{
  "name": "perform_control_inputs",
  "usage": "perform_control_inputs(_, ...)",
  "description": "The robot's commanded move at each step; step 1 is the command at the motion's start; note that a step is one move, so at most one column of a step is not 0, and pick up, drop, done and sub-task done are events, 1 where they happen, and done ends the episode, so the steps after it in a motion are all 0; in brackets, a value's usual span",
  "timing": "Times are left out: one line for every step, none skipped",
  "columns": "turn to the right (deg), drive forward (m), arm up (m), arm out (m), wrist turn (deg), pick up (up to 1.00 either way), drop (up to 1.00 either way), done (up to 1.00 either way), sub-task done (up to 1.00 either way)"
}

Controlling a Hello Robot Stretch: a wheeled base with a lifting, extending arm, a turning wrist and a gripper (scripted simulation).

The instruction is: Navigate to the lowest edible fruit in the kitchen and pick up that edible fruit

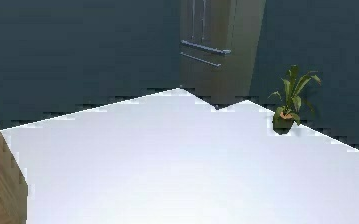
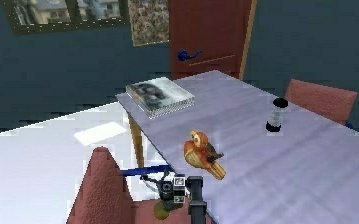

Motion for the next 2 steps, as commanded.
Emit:
perform_control_inputs(0.0,0.0,-0.3,0.0,0.0,0.0,0.0,0.0,0.0)
perform_control_inputs(0.0,0.0,0.0,0.0,0.0,1.0,0.0,0.0,0.0)
